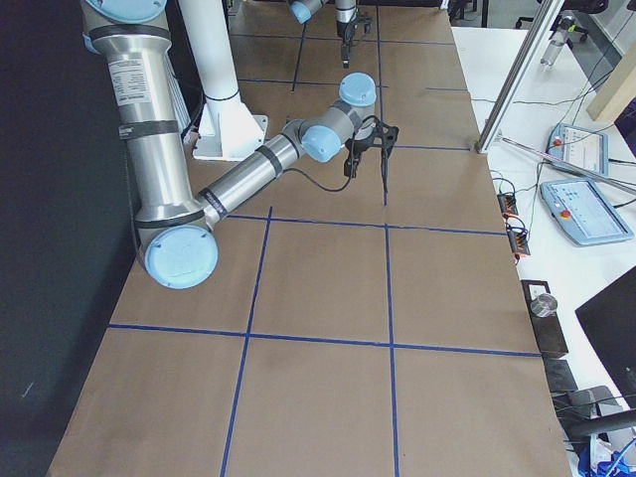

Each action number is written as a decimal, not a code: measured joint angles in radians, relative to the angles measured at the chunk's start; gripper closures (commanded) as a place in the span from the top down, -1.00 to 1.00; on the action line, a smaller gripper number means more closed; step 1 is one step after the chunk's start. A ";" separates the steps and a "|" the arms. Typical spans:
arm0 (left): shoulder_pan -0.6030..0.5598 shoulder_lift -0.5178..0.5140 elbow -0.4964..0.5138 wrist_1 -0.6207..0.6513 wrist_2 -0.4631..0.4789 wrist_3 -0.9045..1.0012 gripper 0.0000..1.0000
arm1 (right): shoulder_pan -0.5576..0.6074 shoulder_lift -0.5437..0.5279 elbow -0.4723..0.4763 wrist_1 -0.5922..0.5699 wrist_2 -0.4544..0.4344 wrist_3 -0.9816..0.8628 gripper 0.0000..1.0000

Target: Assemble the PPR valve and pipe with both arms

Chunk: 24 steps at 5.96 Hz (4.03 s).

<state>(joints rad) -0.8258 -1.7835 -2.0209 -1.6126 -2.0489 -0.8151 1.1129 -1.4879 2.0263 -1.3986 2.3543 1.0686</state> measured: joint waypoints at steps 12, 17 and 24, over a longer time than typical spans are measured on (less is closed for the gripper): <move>-0.755 0.283 0.294 0.246 -0.309 1.191 1.00 | 0.465 -0.288 -0.172 -0.178 0.050 -1.245 1.00; -0.753 0.292 0.224 0.218 -0.306 1.193 1.00 | 0.408 -0.262 -0.192 -0.174 0.049 -1.234 1.00; -0.753 0.294 0.217 0.217 -0.315 1.096 1.00 | 0.400 -0.132 -0.199 -0.324 -0.007 -1.232 1.00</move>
<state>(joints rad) -1.5791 -1.4898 -1.8037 -1.3958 -2.3637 0.2810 1.5129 -1.6203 1.8277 -1.7231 2.3477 -0.1632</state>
